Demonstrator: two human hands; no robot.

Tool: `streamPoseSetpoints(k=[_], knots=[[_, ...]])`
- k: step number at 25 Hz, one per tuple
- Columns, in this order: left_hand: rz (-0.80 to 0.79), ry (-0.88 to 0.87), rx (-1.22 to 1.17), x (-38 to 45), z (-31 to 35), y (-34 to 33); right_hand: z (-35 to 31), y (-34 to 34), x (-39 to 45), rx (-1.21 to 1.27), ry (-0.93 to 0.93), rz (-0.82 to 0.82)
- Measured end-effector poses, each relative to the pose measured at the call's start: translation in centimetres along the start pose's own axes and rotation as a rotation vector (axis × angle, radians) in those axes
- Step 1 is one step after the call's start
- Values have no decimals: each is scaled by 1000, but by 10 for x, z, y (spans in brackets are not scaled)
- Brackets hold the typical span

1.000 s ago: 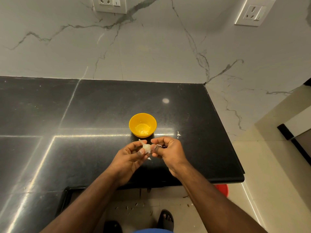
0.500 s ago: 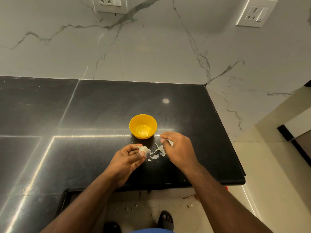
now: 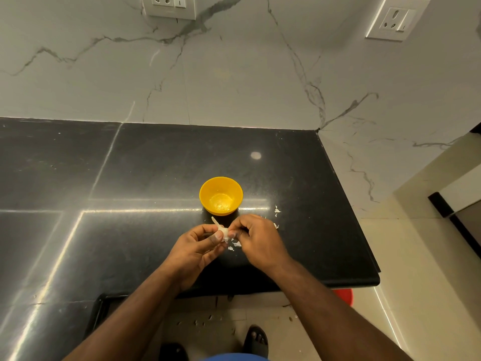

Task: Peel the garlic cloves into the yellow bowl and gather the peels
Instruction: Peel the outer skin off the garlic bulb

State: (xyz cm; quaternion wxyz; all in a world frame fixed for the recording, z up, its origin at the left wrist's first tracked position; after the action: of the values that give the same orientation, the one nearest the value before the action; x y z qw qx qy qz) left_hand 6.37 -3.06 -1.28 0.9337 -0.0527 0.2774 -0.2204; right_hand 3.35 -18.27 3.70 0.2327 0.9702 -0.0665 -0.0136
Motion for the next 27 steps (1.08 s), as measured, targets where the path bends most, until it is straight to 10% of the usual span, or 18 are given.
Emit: streamPoseSetpoints(k=[13, 17, 27], knots=[[2, 15, -71, 0, -1, -4, 3, 5, -6, 42, 38, -91], [-32, 21, -61, -1, -3, -9, 4, -1, -10, 63, 178, 111], [7, 30, -91, -2, -5, 3, 18, 28, 1, 29, -56, 172]])
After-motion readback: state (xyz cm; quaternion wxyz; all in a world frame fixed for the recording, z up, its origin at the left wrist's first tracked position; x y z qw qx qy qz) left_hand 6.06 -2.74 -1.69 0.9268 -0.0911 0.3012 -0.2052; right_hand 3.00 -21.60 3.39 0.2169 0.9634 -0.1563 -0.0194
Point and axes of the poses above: each hand's wrist, its own x-axis towards the middle knuckle, its own y-axis out of the back of the hand, z = x × y, the point moved 5 cm from there along x, towards the middle knuckle, and after that the axes turned 15 degrees about x, right-handed, at the moved point
